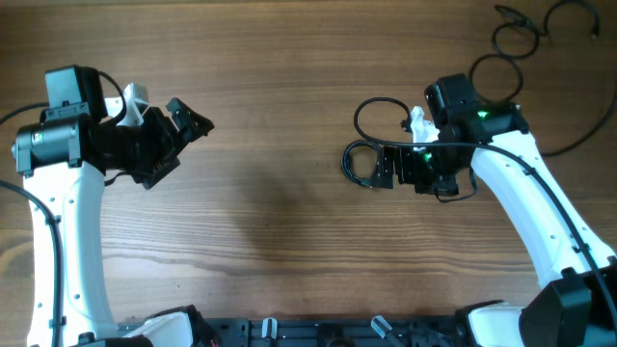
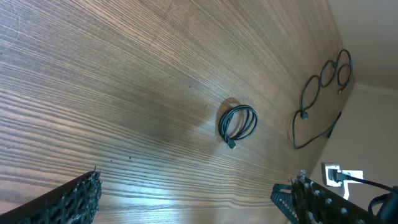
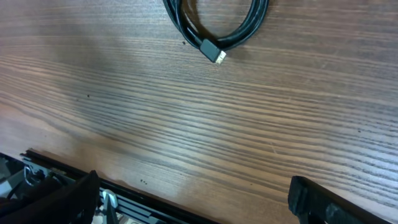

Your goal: Untangle cables

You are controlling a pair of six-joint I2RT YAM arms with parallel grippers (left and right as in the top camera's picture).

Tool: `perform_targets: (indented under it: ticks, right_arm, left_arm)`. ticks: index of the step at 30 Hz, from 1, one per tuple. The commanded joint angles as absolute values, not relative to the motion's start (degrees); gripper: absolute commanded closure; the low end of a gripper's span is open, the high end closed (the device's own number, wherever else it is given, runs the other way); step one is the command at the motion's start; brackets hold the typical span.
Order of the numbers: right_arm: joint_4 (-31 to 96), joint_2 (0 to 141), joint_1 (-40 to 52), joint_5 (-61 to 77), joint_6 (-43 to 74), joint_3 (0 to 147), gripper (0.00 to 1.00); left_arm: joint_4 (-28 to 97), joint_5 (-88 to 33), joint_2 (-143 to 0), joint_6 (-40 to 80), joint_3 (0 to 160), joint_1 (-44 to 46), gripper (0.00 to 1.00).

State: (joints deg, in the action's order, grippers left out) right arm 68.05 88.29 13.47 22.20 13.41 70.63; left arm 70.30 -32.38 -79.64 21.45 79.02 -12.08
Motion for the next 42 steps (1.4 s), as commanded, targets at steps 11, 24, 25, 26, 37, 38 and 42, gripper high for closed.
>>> perform_targets:
  ticks: [11, 24, 25, 26, 37, 38, 42]
  right_arm:
    - [67.3, 88.7, 13.6, 23.0, 13.7, 70.4, 0.0]
    - [55.1, 88.9, 13.6, 16.5, 19.7, 65.3, 0.0]
    - [54.4, 88.9, 13.6, 16.5, 19.7, 65.2, 0.0]
    - [53.3, 88.9, 13.6, 16.5, 19.7, 65.2, 0.0]
    - [47.2, 89.1, 13.6, 13.7, 40.7, 62.1, 0.0]
    - [46.9, 89.1, 13.6, 13.7, 40.7, 62.1, 0.0]
    - [46.1, 89.1, 13.6, 13.4, 40.5, 62.1, 0.0]
  left_arm:
    - [70.1, -32.2, -79.3, 20.3, 79.7, -12.4, 0.0]
    - [70.1, -32.2, -79.3, 20.3, 79.7, -12.4, 0.0]
    - [70.1, -32.2, -79.3, 20.3, 79.7, -12.4, 0.0]
    - [70.1, -32.2, -79.3, 20.3, 79.7, -12.4, 0.0]
    - [70.1, -32.3, -79.3, 20.3, 79.7, -12.4, 0.0]
    - [70.1, -32.2, -79.3, 20.3, 79.7, -12.4, 0.0]
    - [73.1, -32.8, -79.3, 20.2, 79.5, -11.7, 0.0]
